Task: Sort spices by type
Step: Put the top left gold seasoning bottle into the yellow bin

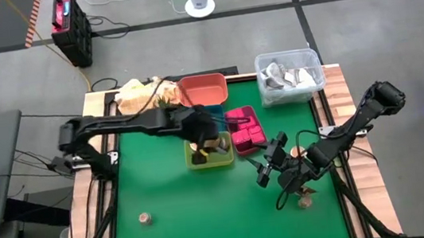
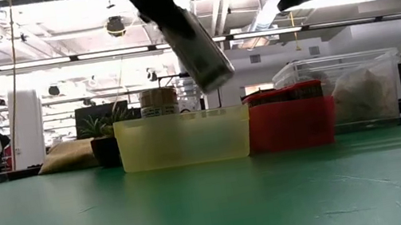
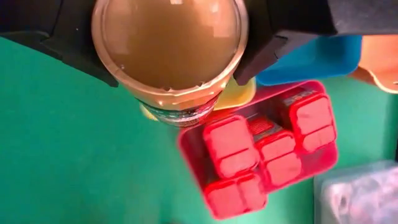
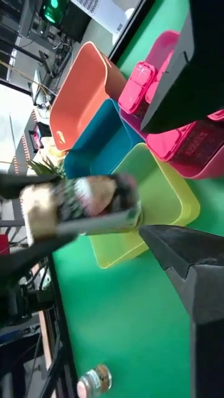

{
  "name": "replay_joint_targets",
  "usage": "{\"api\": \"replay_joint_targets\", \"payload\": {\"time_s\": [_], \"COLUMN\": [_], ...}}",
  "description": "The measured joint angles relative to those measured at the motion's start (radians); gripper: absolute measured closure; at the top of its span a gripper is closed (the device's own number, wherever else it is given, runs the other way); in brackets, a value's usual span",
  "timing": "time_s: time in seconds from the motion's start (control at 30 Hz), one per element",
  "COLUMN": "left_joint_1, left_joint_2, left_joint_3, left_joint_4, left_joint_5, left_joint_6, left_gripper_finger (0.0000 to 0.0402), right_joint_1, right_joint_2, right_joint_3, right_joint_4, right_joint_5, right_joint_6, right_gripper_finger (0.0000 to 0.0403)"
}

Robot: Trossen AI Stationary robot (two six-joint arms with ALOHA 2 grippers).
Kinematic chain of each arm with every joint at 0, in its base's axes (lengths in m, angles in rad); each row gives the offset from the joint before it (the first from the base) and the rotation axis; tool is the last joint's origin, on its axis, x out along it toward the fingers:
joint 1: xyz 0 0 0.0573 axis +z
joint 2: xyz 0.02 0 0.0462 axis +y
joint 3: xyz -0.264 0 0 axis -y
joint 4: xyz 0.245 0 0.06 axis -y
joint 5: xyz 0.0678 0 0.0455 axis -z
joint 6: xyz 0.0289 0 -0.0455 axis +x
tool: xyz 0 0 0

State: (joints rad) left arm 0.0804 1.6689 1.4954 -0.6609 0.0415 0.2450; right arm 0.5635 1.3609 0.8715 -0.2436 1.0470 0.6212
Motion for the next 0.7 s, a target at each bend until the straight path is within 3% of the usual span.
{"api": "replay_joint_targets", "payload": {"time_s": [0.2, 0.43, 0.7], "left_joint_1": [0.034, 0.036, 0.037], "left_joint_2": [0.152, 0.246, 0.259], "left_joint_3": [0.137, 0.166, 0.167], "left_joint_4": [-0.16, -0.282, -0.271], "left_joint_5": [-0.055, -0.118, -0.139], "left_joint_6": [0.061, 0.14, 0.132], "left_gripper_finger": [0.0135, 0.0132, 0.0039], "right_joint_1": [0.014, 0.011, 0.011], "right_joint_2": [0.0, 0.0, 0.0], "right_joint_3": [0.0, 0.0, 0.0], "right_joint_4": [-0.01, -0.019, -0.017], "right_joint_5": [0.0, 0.003, 0.003], "right_joint_6": [0.0, -0.001, 0.0], "right_gripper_finger": [0.0124, 0.0124, 0.0124]}}
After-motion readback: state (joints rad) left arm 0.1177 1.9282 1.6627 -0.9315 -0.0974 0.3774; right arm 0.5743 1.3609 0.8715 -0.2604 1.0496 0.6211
